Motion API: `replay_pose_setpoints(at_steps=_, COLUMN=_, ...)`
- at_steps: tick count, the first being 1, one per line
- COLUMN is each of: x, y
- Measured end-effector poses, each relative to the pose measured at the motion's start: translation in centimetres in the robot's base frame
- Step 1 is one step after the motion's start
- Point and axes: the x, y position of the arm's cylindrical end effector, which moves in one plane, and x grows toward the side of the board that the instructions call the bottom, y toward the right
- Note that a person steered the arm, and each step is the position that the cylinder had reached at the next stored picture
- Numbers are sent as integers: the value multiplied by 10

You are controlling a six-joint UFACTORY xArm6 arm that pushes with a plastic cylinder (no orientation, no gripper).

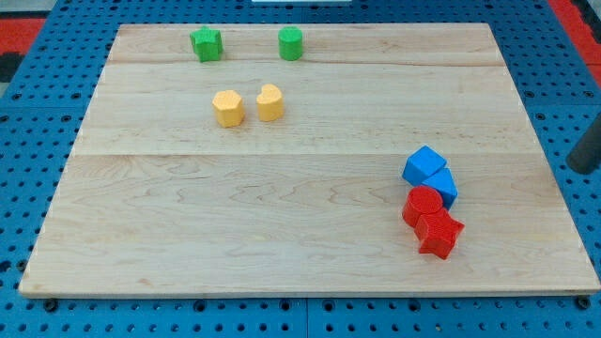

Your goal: Move the blue triangle to the right side of the blue cube

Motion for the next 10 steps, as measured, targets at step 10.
replay_pose_setpoints(at_steps=10, x=6, y=-142)
